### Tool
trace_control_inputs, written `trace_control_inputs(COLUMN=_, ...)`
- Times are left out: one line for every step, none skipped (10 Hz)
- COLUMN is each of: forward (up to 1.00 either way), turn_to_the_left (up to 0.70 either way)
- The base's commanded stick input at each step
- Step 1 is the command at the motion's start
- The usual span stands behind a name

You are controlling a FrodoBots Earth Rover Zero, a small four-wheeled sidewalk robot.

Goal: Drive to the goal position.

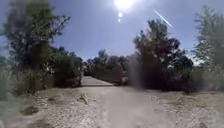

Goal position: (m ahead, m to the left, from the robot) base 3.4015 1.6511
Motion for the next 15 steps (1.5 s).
trace_control_inputs(forward=0.45, turn_to_the_left=0.00)
trace_control_inputs(forward=0.45, turn_to_the_left=0.00)
trace_control_inputs(forward=0.45, turn_to_the_left=0.00)
trace_control_inputs(forward=0.45, turn_to_the_left=0.00)
trace_control_inputs(forward=0.45, turn_to_the_left=0.00)
trace_control_inputs(forward=0.45, turn_to_the_left=0.00)
trace_control_inputs(forward=0.45, turn_to_the_left=0.00)
trace_control_inputs(forward=0.45, turn_to_the_left=0.00)
trace_control_inputs(forward=0.45, turn_to_the_left=0.00)
trace_control_inputs(forward=0.45, turn_to_the_left=0.00)
trace_control_inputs(forward=0.45, turn_to_the_left=0.00)
trace_control_inputs(forward=0.45, turn_to_the_left=0.00)
trace_control_inputs(forward=0.45, turn_to_the_left=0.00)
trace_control_inputs(forward=0.45, turn_to_the_left=0.00)
trace_control_inputs(forward=0.45, turn_to_the_left=0.00)
